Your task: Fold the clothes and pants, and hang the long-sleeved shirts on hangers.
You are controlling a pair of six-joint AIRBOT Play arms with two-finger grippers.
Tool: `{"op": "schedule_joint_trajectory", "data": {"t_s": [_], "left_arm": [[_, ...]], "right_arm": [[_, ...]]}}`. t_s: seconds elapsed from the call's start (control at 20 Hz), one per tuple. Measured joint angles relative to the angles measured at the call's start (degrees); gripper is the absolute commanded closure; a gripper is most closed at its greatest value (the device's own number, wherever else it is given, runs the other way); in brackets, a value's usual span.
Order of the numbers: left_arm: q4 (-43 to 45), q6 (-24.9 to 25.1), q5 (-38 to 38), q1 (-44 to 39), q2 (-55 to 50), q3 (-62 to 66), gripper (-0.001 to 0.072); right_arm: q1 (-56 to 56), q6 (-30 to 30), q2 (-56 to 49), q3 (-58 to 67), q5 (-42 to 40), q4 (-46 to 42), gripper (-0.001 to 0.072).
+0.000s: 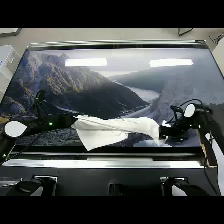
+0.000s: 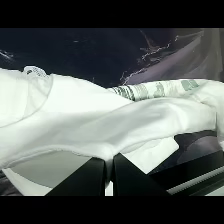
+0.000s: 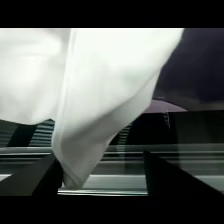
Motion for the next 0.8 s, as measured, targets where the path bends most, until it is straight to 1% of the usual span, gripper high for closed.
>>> {"op": "schedule_joint_trajectory", "data": {"t_s": [0.05, 0.1, 0.15, 0.3, 0.45, 0.6, 0.8], "left_arm": [[0.0, 0.0, 0.0, 0.0, 0.0, 0.0, 0.0683], [0.0, 0.0, 0.0, 0.0, 0.0, 0.0, 0.0683], [0.0, 0.0, -0.1, 0.0, 0.0, 0.0, 0.0682], [0.0, 0.7, -0.1, 0.1, 0.0, 0.2, 0.0683], [0.1, 3.6, -0.3, 1.8, 0.9, 3.7, 0.0684], [0.1, 6.5, -0.3, 7.5, 2.7, 14.6, 0.0683], [-0.3, 7.4, -0.3, 17.3, 4.8, 37.1, 0.0683]], "right_arm": [[0.0, 0.2, -0.3, -0.2, -1.3, 1.2, 0.0249], [0.0, 0.4, -0.5, -0.3, -2.3, 2.3, 0.0441], [0.0, 0.8, -0.6, -0.4, -3.1, 3.3, 0.0659], [0.0, 1.5, -0.8, -0.3, -4.1, 5.3, 0.0667], [0.0, 0.7, 0.5, 4.2, -3.1, 5.4, 0.0669], [0.0, 1.0, 3.6, 18.0, -2.5, 0.9, 0.0667], [0.0, 5.0, 9.4, 41.9, -5.8, -7.7, 0.0666]]}}
